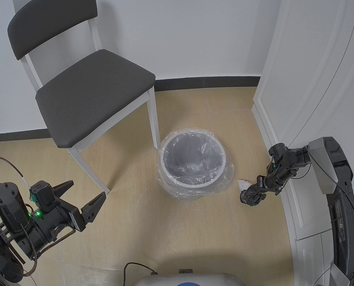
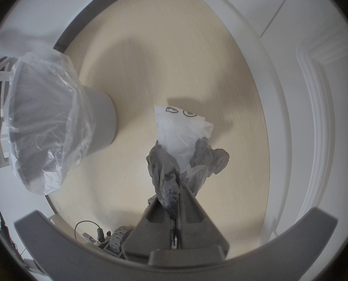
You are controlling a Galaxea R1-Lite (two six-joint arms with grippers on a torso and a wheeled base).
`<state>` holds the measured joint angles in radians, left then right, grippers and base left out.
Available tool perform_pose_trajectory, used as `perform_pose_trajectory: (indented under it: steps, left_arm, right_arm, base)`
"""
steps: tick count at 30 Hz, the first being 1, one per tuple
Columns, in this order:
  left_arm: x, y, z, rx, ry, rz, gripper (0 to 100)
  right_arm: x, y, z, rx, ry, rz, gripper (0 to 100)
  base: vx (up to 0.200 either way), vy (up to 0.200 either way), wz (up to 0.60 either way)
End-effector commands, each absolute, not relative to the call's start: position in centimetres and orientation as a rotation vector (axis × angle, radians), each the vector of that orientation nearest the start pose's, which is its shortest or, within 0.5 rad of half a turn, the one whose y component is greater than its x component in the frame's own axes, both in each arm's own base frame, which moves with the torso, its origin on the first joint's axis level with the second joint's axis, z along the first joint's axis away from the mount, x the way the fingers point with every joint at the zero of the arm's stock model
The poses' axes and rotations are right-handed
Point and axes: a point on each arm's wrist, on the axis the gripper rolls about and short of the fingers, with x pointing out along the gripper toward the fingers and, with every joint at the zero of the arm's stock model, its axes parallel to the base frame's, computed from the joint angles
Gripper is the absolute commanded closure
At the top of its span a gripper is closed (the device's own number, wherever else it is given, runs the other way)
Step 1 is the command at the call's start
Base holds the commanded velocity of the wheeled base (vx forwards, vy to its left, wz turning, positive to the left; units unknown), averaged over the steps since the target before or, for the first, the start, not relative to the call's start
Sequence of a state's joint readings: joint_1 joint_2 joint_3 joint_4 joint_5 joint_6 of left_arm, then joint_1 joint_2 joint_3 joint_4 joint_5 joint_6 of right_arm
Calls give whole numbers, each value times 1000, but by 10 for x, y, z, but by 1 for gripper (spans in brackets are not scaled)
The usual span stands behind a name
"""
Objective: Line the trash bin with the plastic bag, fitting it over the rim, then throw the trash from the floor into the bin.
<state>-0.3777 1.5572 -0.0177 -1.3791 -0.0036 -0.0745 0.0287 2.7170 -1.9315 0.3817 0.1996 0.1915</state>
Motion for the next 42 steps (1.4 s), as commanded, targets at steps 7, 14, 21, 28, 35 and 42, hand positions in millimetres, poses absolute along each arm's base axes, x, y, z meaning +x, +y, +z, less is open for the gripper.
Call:
perform_pose_trajectory:
  steps: [7,14,21,28,35,42]
  left_arm:
    - [162,-66,107,-37,198,-381,0]
    - [161,-65,110,-40,182,-378,0]
    - [163,-65,106,-36,202,-371,0]
    - [162,-66,108,-28,188,-378,0]
    - [162,-65,108,-34,189,-376,0]
    - [162,-66,107,-28,195,-376,0]
  right_arm:
    - [471,19,12,273,1070,123,100]
    - [446,16,67,300,1011,200,100]
    - [416,22,121,277,869,237,100]
    - [381,40,156,240,721,305,100]
    - [344,55,181,162,632,382,100]
    - [314,70,196,116,570,447,100]
  base:
    - [0,0,0]
    - [0,0,0]
    - [0,0,0]
    - [0,0,0]
    - [0,0,0]
    - [143,0,0]
